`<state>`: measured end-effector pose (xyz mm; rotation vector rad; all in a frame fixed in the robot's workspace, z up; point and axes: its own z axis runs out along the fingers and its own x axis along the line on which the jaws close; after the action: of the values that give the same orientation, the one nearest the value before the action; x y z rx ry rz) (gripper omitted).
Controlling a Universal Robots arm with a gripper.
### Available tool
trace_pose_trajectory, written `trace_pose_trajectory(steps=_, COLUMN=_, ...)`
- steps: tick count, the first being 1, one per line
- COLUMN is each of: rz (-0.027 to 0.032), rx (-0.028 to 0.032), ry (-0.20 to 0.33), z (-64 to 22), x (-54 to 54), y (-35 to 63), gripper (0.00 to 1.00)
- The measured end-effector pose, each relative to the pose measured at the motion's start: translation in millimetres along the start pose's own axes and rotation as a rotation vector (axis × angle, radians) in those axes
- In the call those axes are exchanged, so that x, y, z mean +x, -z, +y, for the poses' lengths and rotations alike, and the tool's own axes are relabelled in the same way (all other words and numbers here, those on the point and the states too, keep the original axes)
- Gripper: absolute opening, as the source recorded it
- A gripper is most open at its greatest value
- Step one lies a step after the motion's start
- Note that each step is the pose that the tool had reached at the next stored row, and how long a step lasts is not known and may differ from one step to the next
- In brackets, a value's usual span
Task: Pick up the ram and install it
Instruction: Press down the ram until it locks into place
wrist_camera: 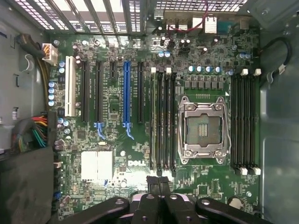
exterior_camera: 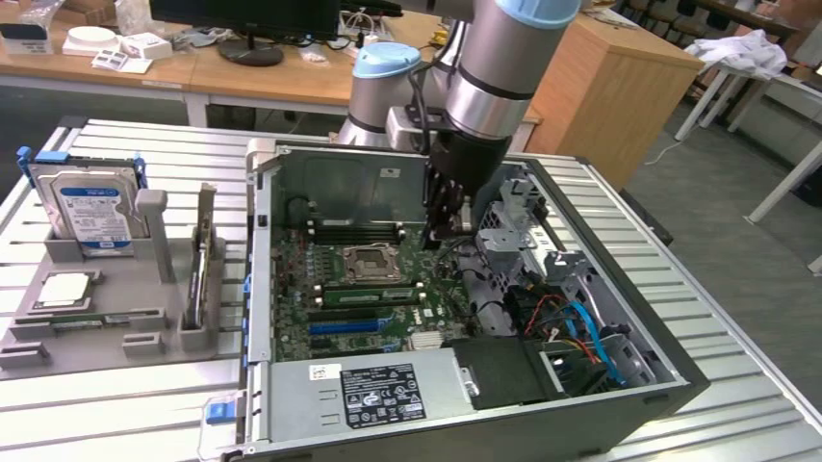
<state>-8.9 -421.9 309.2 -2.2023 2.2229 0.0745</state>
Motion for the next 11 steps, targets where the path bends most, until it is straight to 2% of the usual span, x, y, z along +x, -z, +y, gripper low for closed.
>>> trace_pose_trajectory(steps=11, rz=0.0000, rx=0.0000, ry=0.000, z=0.0, x=-2.0, y=-3.3, gripper=0.11)
